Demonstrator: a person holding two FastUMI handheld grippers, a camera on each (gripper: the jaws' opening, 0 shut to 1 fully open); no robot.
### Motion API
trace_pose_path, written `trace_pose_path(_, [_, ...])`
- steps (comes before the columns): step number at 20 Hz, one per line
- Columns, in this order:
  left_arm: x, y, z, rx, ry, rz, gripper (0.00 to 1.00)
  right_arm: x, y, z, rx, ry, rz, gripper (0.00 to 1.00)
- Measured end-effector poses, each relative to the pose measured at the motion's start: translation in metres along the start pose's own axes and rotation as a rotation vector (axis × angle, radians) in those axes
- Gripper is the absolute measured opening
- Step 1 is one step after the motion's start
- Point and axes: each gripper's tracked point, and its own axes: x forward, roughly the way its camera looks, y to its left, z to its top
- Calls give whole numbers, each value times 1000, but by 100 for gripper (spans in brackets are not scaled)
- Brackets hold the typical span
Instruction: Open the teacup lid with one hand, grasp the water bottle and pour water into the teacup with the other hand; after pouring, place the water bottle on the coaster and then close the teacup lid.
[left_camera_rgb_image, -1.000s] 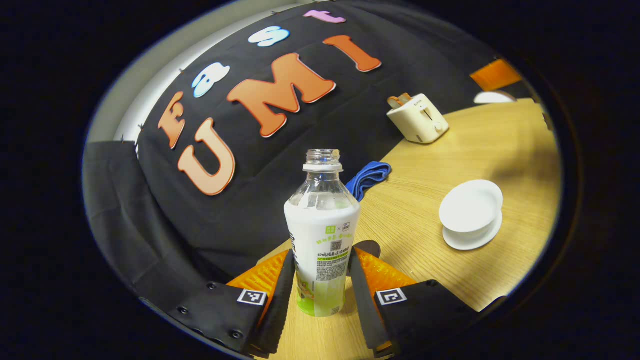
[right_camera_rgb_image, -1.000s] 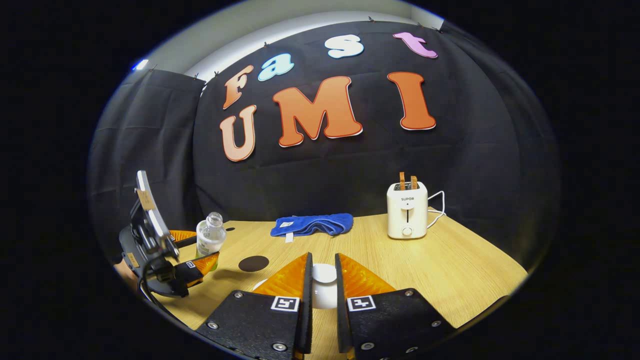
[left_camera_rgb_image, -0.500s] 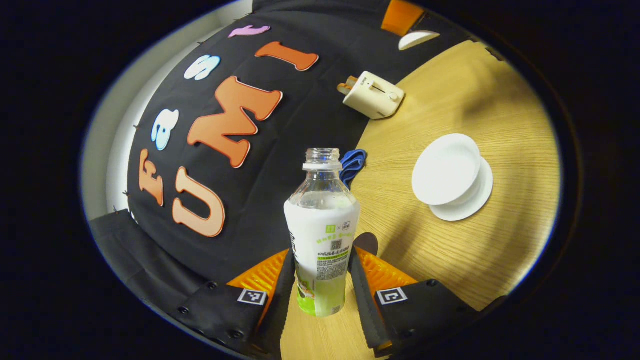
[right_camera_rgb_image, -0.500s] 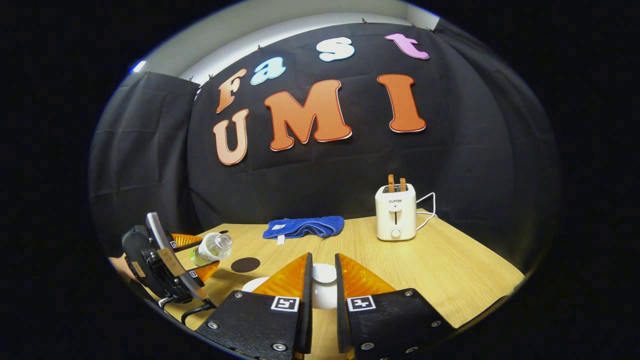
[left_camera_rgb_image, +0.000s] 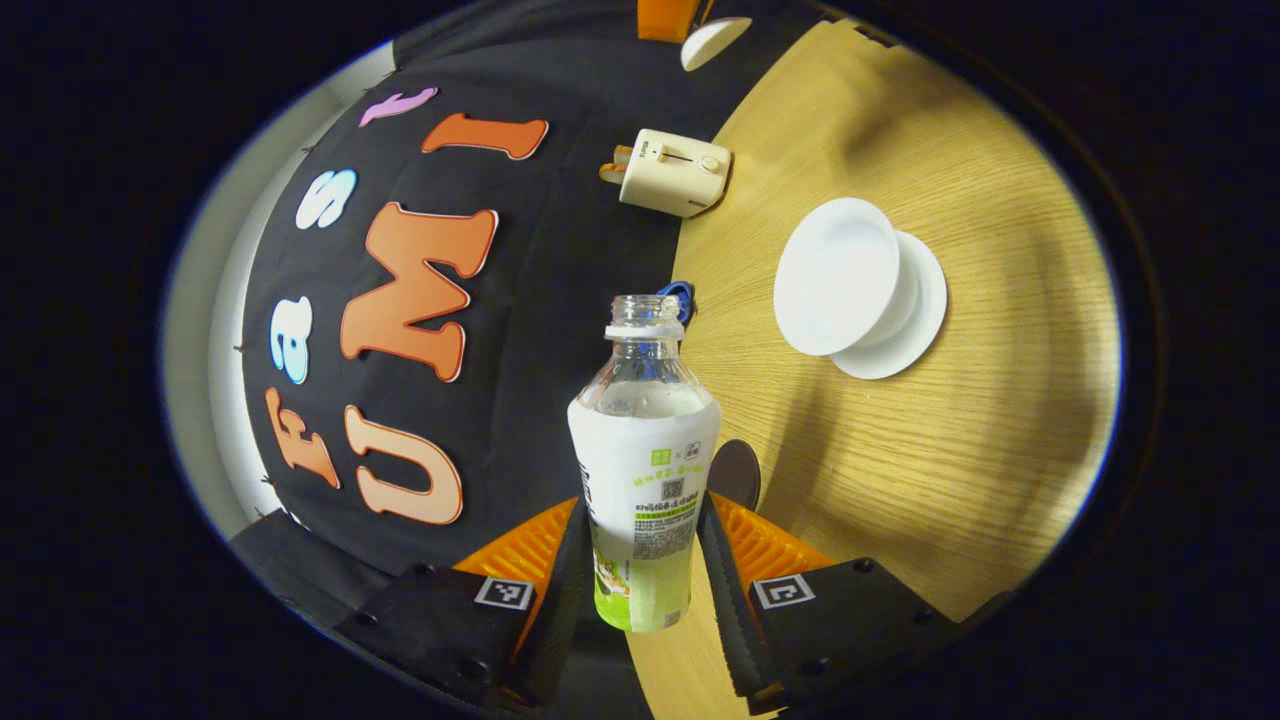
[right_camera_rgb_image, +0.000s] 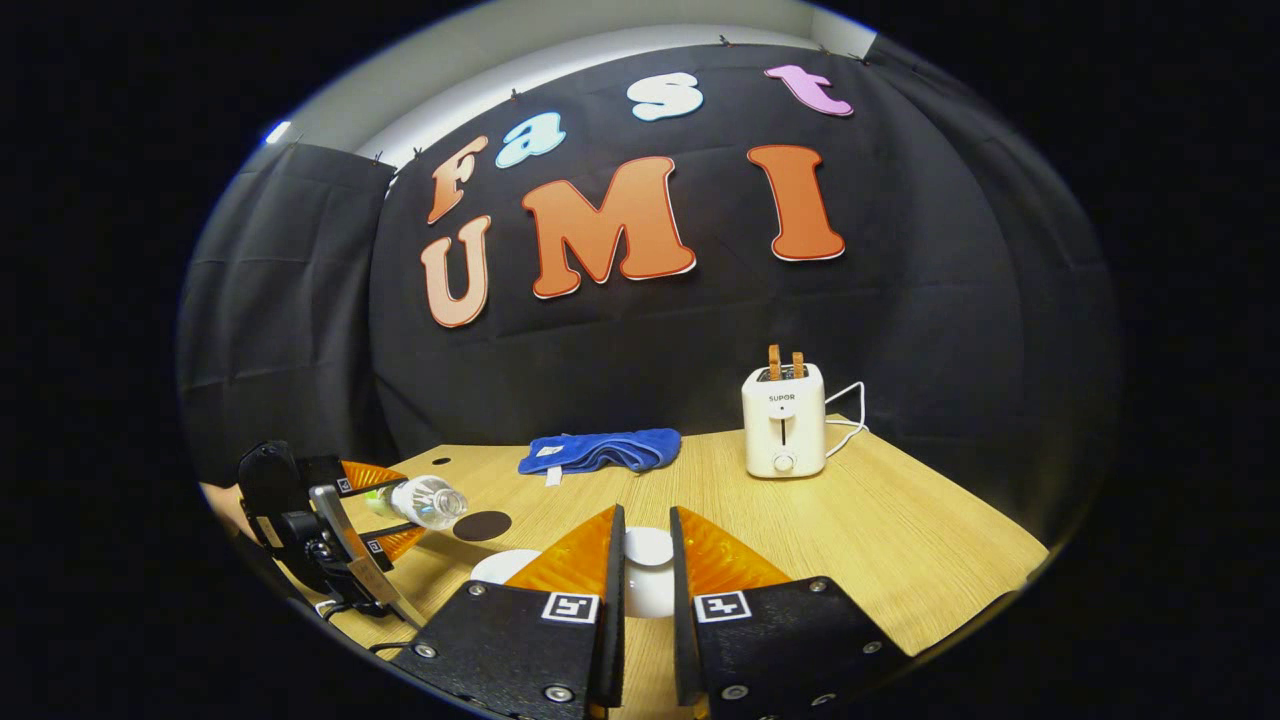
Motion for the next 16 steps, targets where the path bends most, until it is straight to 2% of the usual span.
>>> trace_pose_path(5, [0,12,6,158,-20,21,63,-3,0,-1,-9,0,7,20])
trace_pose_path(6, [1,14,6,174,-18,24,65,-3,-2,-2,-13,-1,4,20])
trace_pose_path(7, [2,14,5,189,-17,21,63,-3,-3,-3,-18,3,3,20])
trace_pose_path(12, [2,14,5,299,-13,17,65,-4,-4,-4,-20,3,3,20])
trace_pose_path(13, [3,15,6,319,-12,21,63,-4,-5,-4,-21,1,0,20])
trace_pose_path(14, [2,16,7,342,-11,27,65,-3,-5,-5,-23,3,0,20])
trace_pose_path(16, [1,18,8,358,-13,30,63,-4,-4,-6,-27,4,5,20])
